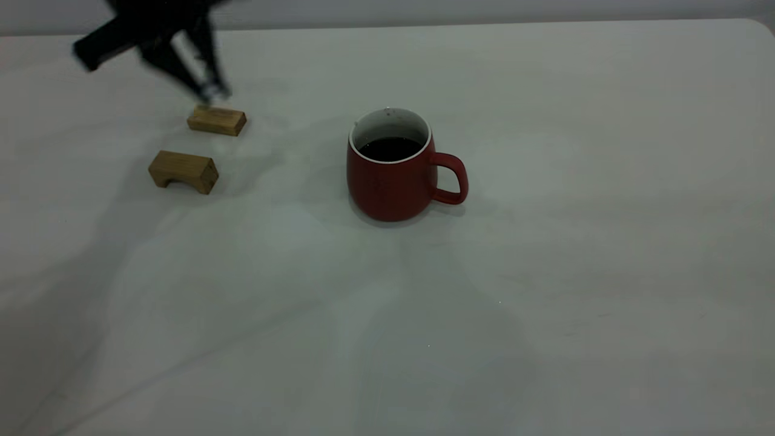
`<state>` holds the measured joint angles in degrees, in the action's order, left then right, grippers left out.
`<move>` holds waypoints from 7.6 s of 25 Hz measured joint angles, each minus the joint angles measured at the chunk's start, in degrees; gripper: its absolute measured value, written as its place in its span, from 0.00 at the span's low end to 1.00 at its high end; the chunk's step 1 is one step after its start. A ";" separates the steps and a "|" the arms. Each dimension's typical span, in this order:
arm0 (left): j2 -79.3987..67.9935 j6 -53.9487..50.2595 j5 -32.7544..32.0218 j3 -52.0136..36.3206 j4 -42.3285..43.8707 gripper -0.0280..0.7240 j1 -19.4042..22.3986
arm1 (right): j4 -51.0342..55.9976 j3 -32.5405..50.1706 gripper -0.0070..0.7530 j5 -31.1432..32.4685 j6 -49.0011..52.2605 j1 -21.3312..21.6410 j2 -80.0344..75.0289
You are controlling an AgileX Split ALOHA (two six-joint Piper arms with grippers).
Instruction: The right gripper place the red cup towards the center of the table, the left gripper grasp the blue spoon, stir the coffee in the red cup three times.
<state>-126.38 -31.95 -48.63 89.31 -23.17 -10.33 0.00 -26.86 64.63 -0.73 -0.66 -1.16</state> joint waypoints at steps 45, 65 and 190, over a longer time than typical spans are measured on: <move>-21.04 -15.10 -16.75 2.44 -64.74 0.25 -2.23 | 0.00 0.00 0.32 0.00 0.00 0.00 0.07; -21.21 -16.96 -17.28 7.07 -56.47 0.25 -2.23 | 0.00 0.00 0.32 0.00 0.01 0.00 0.07; 82.92 24.50 -18.27 -36.34 26.53 0.74 5.18 | 0.00 0.00 0.32 0.00 0.01 0.00 0.07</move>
<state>-43.46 -7.46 -66.90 52.96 3.36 -5.15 0.00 -26.86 64.63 -0.73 -0.66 -1.09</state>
